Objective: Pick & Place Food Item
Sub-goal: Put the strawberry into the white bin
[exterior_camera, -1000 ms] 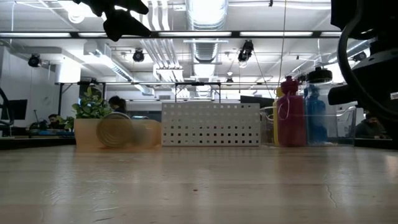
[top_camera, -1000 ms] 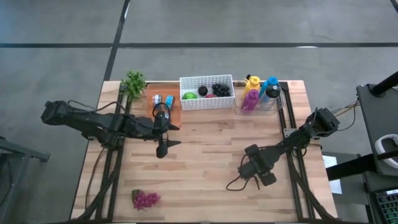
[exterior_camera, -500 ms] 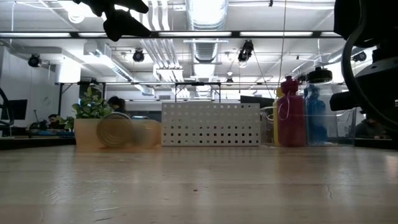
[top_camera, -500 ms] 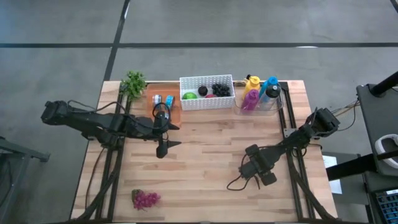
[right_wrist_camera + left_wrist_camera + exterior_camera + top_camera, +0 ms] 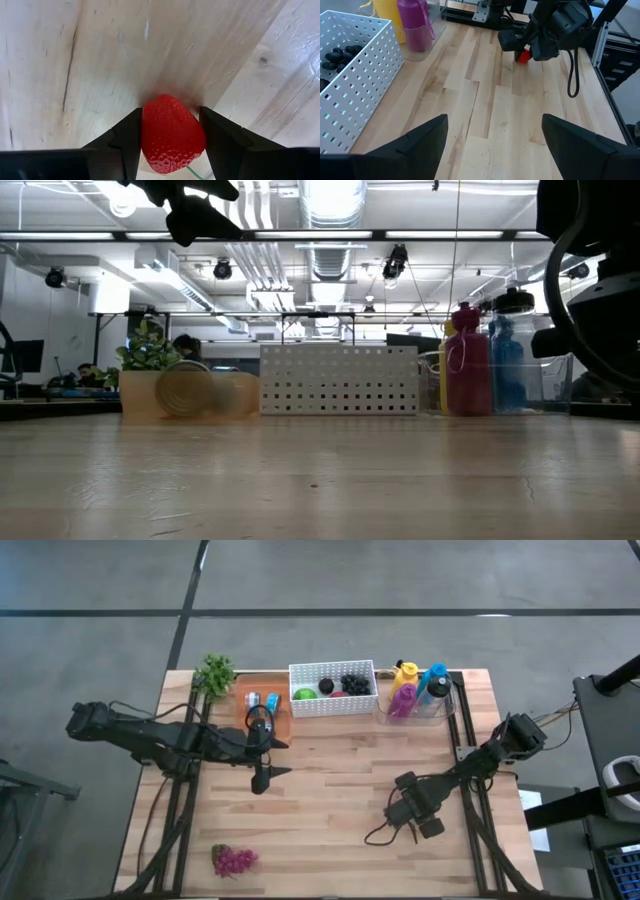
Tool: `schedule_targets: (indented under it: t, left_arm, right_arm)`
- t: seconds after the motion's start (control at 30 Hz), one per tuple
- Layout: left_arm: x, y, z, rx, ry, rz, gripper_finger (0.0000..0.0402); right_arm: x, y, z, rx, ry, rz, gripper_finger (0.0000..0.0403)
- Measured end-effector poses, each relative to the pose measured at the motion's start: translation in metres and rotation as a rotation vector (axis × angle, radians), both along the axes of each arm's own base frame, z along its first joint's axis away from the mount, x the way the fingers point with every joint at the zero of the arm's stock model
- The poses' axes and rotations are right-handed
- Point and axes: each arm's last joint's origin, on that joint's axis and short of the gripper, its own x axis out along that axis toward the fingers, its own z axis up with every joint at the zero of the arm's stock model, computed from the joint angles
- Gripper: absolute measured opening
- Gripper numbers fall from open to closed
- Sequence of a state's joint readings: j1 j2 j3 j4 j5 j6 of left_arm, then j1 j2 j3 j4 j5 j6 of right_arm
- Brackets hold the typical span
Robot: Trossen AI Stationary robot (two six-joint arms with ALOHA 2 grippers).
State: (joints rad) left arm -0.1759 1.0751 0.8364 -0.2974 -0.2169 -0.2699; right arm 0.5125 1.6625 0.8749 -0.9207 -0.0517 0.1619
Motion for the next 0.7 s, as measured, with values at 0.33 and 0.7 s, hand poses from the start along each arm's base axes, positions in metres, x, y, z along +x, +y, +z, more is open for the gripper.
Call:
schedule_targets:
  t: [0.33, 0.7]
  left_arm:
    - [0.0, 0.0, 0.0, 0.001, 0.0, 0.0, 0.0311]
    - [0.0, 0.0, 0.0, 0.003, 0.0, -0.001, 0.0299]
  right_arm:
    - [0.018, 0.0, 0.015, 0.034, -0.062, -0.035, 0.0166]
    - [0.062, -0.008, 0.066, 0.021, -0.264, -0.077, 0.0167]
